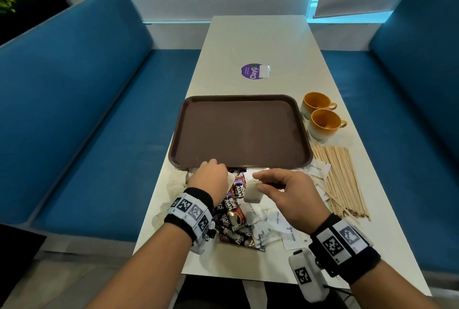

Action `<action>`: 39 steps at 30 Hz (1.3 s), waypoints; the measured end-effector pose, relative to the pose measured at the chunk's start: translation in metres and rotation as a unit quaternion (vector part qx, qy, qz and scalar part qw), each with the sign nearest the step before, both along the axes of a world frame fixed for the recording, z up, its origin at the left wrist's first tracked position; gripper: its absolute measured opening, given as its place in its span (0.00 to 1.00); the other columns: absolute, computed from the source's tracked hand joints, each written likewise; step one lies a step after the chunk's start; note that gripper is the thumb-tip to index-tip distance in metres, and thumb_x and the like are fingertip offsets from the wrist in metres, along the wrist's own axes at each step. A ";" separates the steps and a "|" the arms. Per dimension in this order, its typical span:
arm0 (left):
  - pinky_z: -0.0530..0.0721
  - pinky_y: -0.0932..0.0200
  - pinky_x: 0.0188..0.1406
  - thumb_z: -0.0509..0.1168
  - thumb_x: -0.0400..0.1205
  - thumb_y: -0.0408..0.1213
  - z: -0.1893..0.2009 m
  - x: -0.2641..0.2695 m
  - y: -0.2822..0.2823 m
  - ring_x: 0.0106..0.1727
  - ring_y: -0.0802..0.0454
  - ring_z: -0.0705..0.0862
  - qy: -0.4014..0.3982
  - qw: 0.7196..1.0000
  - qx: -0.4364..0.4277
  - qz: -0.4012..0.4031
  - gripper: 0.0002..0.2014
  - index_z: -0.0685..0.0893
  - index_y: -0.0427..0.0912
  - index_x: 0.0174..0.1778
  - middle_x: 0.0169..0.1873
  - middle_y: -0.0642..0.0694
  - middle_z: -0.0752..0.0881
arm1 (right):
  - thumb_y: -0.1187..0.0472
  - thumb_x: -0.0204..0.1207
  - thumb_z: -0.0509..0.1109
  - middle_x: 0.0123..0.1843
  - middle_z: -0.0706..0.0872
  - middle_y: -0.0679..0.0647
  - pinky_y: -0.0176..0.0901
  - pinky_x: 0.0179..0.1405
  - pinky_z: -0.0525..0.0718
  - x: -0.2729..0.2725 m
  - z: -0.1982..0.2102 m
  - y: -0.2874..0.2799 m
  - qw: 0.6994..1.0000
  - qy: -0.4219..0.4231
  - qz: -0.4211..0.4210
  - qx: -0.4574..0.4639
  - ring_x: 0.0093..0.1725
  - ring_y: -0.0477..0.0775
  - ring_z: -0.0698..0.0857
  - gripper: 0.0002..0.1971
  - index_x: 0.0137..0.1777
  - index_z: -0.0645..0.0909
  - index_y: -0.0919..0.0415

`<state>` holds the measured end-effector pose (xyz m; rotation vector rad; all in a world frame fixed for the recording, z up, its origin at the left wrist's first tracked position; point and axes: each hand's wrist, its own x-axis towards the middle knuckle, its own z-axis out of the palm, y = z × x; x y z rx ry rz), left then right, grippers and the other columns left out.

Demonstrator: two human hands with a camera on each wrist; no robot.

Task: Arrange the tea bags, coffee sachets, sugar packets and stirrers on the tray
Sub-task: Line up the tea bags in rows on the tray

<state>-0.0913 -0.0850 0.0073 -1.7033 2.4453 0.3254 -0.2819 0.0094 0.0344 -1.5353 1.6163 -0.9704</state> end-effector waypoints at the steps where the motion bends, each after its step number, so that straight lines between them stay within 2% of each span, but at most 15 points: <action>1: 0.83 0.47 0.64 0.62 0.87 0.39 -0.001 0.000 0.000 0.65 0.43 0.78 0.007 1.000 0.000 0.002 0.12 0.80 0.43 0.65 0.61 0.43 0.79 | 0.64 0.79 0.79 0.47 0.91 0.31 0.24 0.52 0.82 0.000 0.000 0.000 1.000 0.003 0.004 -0.004 0.51 0.32 0.89 0.11 0.56 0.93 0.47; 3: 0.82 0.49 0.60 0.62 0.87 0.39 -0.001 -0.001 0.000 0.64 0.44 0.78 0.033 0.999 -0.002 0.009 0.10 0.81 0.47 0.63 0.60 0.46 0.78 | 0.65 0.79 0.78 0.46 0.92 0.32 0.28 0.53 0.84 0.001 -0.001 0.000 1.000 0.009 0.011 -0.012 0.51 0.35 0.89 0.12 0.53 0.93 0.44; 7: 0.83 0.50 0.55 0.64 0.85 0.39 0.006 0.000 0.000 0.57 0.48 0.79 0.115 0.993 -0.012 0.027 0.02 0.80 0.51 0.48 0.51 0.51 0.80 | 0.65 0.79 0.77 0.44 0.92 0.36 0.38 0.52 0.87 0.002 -0.001 -0.002 1.000 0.015 0.017 -0.008 0.48 0.40 0.89 0.12 0.48 0.92 0.44; 9: 0.84 0.49 0.51 0.67 0.82 0.40 0.011 0.007 0.003 0.50 0.49 0.83 0.175 0.984 -0.002 0.043 0.05 0.79 0.53 0.42 0.43 0.54 0.84 | 0.66 0.79 0.77 0.44 0.92 0.36 0.39 0.49 0.86 0.002 0.001 -0.002 0.999 0.010 0.028 -0.017 0.46 0.41 0.88 0.11 0.46 0.92 0.45; 11: 0.85 0.53 0.45 0.72 0.79 0.40 0.017 0.016 0.010 0.41 0.54 0.84 0.245 0.968 0.017 0.056 0.07 0.80 0.53 0.39 0.35 0.55 0.86 | 0.66 0.79 0.78 0.45 0.91 0.34 0.35 0.48 0.85 0.004 0.005 0.000 0.999 0.007 0.042 -0.033 0.47 0.41 0.88 0.12 0.46 0.92 0.46; 14: 0.84 0.60 0.40 0.76 0.78 0.37 0.026 0.026 0.026 0.36 0.56 0.84 0.356 0.932 0.037 0.064 0.06 0.85 0.52 0.39 0.32 0.54 0.88 | 0.68 0.78 0.78 0.45 0.92 0.37 0.30 0.51 0.84 0.006 0.009 0.002 0.997 -0.020 0.067 -0.042 0.49 0.41 0.89 0.10 0.47 0.92 0.51; 18: 0.87 0.55 0.39 0.77 0.79 0.35 0.032 0.037 0.049 0.34 0.54 0.86 0.474 0.873 0.074 0.087 0.06 0.88 0.50 0.40 0.32 0.53 0.89 | 0.69 0.78 0.79 0.50 0.89 0.44 0.39 0.48 0.87 0.011 0.013 0.003 0.993 -0.051 0.093 -0.048 0.44 0.48 0.90 0.09 0.48 0.92 0.52; 22: 0.85 0.57 0.40 0.75 0.80 0.29 0.028 0.044 0.066 0.37 0.53 0.86 0.554 0.813 0.139 0.118 0.04 0.90 0.42 0.44 0.35 0.47 0.89 | 0.68 0.77 0.79 0.59 0.86 0.41 0.43 0.48 0.89 0.021 0.010 0.001 0.992 -0.071 0.095 -0.038 0.40 0.50 0.89 0.12 0.47 0.92 0.48; 25: 0.87 0.56 0.42 0.75 0.80 0.27 0.027 0.048 0.075 0.39 0.48 0.87 0.583 0.785 0.161 0.132 0.04 0.91 0.40 0.46 0.38 0.39 0.89 | 0.69 0.78 0.78 0.53 0.92 0.44 0.47 0.51 0.89 0.028 0.004 -0.001 0.992 -0.075 0.101 -0.026 0.45 0.50 0.91 0.13 0.47 0.92 0.47; 27: 0.90 0.54 0.46 0.75 0.81 0.29 0.028 0.053 0.078 0.40 0.42 0.90 0.577 0.789 0.165 0.130 0.04 0.92 0.40 0.48 0.41 0.37 0.92 | 0.71 0.78 0.77 0.47 0.94 0.47 0.45 0.54 0.89 0.035 0.002 -0.002 0.991 -0.090 0.103 -0.007 0.49 0.48 0.92 0.11 0.48 0.93 0.53; 29: 0.91 0.50 0.52 0.74 0.81 0.30 0.030 0.065 0.077 0.45 0.39 0.92 0.556 0.805 0.168 0.123 0.06 0.93 0.43 0.50 0.42 0.40 0.93 | 0.70 0.78 0.77 0.45 0.94 0.46 0.43 0.54 0.89 0.042 0.001 -0.002 0.992 -0.074 0.101 -0.007 0.48 0.45 0.92 0.10 0.49 0.93 0.53; 32: 0.87 0.57 0.49 0.74 0.82 0.34 0.029 0.093 0.069 0.42 0.52 0.89 0.469 0.863 0.150 0.111 0.08 0.94 0.53 0.49 0.39 0.50 0.92 | 0.67 0.77 0.79 0.44 0.94 0.41 0.37 0.48 0.85 0.045 0.002 -0.002 0.995 -0.036 0.095 -0.016 0.48 0.42 0.90 0.14 0.54 0.92 0.47; 35: 0.81 0.68 0.43 0.75 0.81 0.39 0.023 0.120 0.065 0.36 0.63 0.83 0.345 0.925 0.091 0.128 0.06 0.91 0.58 0.48 0.39 0.57 0.89 | 0.67 0.78 0.79 0.45 0.94 0.42 0.36 0.52 0.86 0.044 0.002 -0.002 0.994 -0.051 0.092 -0.008 0.50 0.42 0.91 0.17 0.60 0.91 0.45; 37: 0.81 0.64 0.46 0.75 0.79 0.43 0.016 0.129 0.067 0.37 0.63 0.81 0.263 0.953 0.067 0.132 0.08 0.88 0.59 0.51 0.44 0.59 0.85 | 0.67 0.78 0.79 0.46 0.94 0.43 0.34 0.53 0.86 0.044 0.001 -0.001 0.994 -0.056 0.089 0.000 0.50 0.41 0.91 0.17 0.60 0.91 0.43; 39: 0.83 0.59 0.52 0.74 0.78 0.45 0.008 0.130 0.072 0.41 0.63 0.80 0.218 0.965 0.064 0.130 0.13 0.84 0.60 0.58 0.50 0.60 0.79 | 0.66 0.79 0.78 0.48 0.95 0.43 0.35 0.57 0.87 0.046 0.000 0.000 0.994 -0.049 0.092 0.012 0.52 0.40 0.91 0.17 0.59 0.91 0.41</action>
